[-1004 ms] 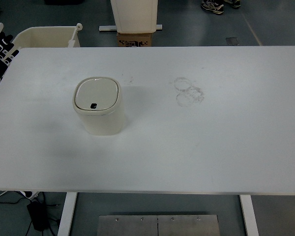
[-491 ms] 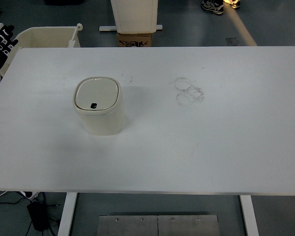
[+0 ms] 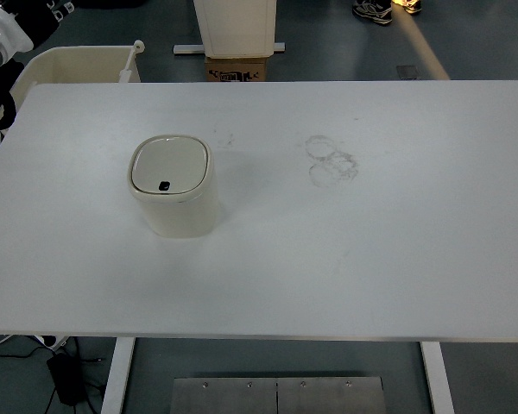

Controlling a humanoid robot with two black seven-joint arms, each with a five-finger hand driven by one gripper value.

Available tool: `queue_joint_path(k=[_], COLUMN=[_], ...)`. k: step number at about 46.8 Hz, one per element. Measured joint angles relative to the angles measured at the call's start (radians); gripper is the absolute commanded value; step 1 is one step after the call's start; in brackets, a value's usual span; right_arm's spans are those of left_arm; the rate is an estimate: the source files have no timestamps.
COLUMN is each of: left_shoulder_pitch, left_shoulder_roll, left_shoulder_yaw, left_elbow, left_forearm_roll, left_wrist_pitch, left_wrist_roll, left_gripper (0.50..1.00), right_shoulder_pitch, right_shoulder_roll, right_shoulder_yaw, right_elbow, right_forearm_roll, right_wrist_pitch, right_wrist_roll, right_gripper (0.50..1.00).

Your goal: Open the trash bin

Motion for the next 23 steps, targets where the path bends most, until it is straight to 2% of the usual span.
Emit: queue_joint_path(k=[8, 23], left_shoulder_pitch=[-0.103, -0.272], left_shoulder_roll=[0.009, 0.069], left_shoulder_yaw=[0.107, 0.333], left_elbow=[-0.141, -0.472], left_forearm_roll=[0.067, 0.108], left_wrist_pitch=[-0.002, -0.019], left_wrist_roll=[0.057, 0.063], left_gripper=[1.000, 1.000], right_shoulder_pitch=[0.002, 0.002], right_shoulder_roll=[0.000, 0.000], right_shoulder_yaw=[0.001, 0.001], right_elbow=[0.000, 0.000], right_forearm_roll=[0.000, 0.000], right_wrist_pitch=[-0.001, -0.001], right_wrist_roll=[0.001, 0.002], right_gripper=[0.991, 0.991])
